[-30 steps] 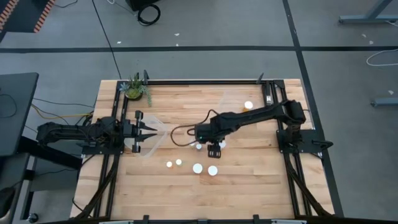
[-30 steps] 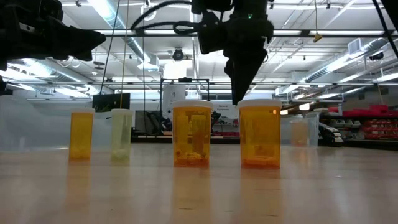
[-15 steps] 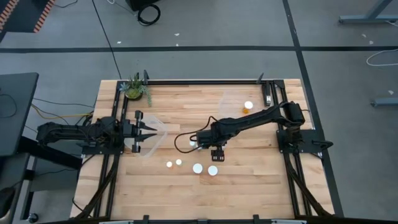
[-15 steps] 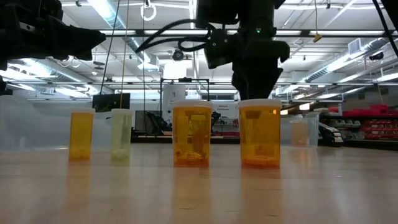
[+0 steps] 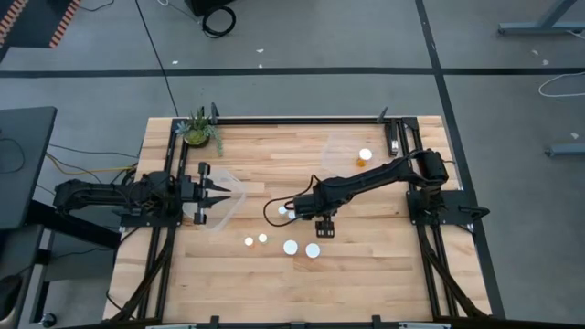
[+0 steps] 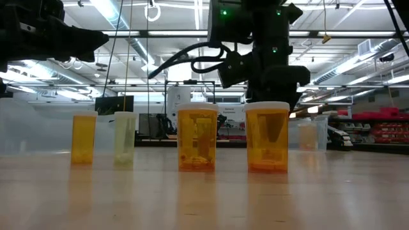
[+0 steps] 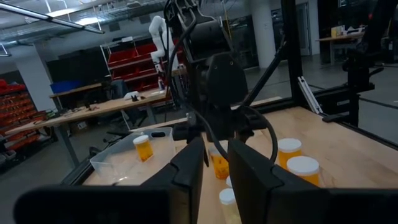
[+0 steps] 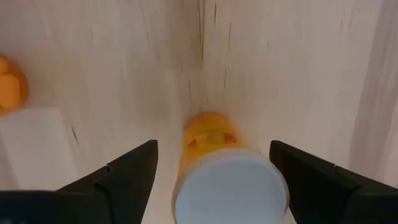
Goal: Pick and place medicine bottles into bin by pill shape (circle, oval)
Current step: Put the large orange pill bottle into the right transparent bin
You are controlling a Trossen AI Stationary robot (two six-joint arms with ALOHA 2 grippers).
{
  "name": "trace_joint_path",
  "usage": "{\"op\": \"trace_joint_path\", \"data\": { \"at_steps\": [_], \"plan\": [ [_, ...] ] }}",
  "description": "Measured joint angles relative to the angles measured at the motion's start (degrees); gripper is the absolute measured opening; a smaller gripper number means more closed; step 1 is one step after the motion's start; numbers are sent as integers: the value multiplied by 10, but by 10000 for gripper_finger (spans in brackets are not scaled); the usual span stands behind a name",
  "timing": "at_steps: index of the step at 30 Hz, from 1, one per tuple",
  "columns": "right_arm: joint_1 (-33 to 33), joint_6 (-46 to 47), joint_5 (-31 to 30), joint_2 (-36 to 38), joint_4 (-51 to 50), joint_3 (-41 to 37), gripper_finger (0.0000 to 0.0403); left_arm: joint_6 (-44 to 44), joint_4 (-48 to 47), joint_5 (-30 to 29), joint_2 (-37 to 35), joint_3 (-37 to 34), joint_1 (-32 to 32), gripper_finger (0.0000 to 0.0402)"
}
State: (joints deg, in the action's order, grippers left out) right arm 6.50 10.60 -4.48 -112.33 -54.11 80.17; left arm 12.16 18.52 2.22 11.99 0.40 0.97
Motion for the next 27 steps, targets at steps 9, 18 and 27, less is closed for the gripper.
{"op": "trace_joint_path", "data": {
  "at_steps": [9, 18, 27],
  "plan": [
    [-15, 8, 5, 0, 16, -10, 250, 0, 0, 0, 0, 0, 0, 82],
    [-36, 0, 9, 0, -10, -5, 216, 0, 0, 0, 0, 0, 0, 79],
    [-67, -31, -33, 1, -136, 72, 220, 0, 0, 0, 0, 0, 0, 86]
  ]
}}
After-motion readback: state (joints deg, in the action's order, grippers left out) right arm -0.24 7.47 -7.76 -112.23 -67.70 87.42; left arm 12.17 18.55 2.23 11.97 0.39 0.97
